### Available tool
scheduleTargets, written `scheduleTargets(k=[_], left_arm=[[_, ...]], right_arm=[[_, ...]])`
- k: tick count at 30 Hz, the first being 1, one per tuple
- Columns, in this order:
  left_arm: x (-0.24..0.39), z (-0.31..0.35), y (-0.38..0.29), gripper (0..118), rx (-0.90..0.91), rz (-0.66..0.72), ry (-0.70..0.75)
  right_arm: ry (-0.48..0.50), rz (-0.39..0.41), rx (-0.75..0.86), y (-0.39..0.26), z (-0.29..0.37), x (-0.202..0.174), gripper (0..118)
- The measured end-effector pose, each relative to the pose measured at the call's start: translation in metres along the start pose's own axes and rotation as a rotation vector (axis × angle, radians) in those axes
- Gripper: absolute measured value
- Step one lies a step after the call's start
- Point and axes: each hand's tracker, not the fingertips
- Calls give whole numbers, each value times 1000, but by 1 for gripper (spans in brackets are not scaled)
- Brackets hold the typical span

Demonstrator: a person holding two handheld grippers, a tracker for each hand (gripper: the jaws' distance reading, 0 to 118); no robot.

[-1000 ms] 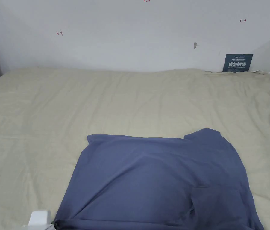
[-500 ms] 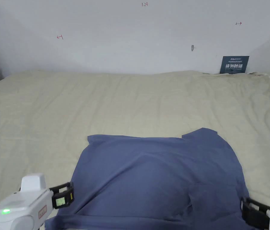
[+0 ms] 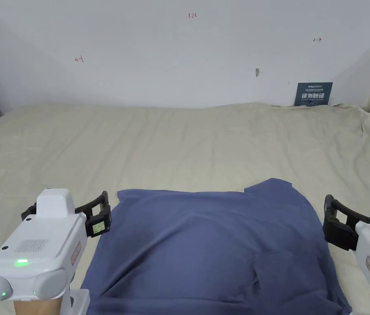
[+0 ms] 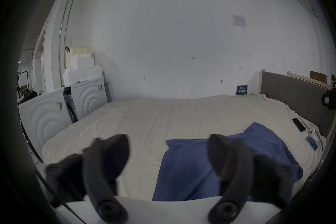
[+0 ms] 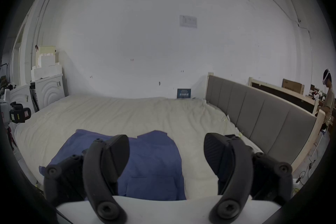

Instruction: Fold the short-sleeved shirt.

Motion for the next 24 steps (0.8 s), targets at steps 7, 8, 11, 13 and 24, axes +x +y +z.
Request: scheduleTargets(k=[7, 8, 11, 13, 24], left_arm=[[6, 3, -9, 5, -9, 12, -42], [6, 2, -10, 0, -24, 19, -48], [3, -1, -15, 0, -65, 28, -68], [2, -2, -17, 0, -88, 32, -70], [-24, -23, -50, 15, -414, 26, -66]], right_arm=[[-40, 33, 44, -2, 7, -16, 0], [-22, 26, 42, -1, 8, -16, 0], [-24, 16, 36, -4, 9, -20, 0], [-28, 19, 35, -4, 10, -21, 0], [-17, -3, 8, -3, 8, -16, 0]])
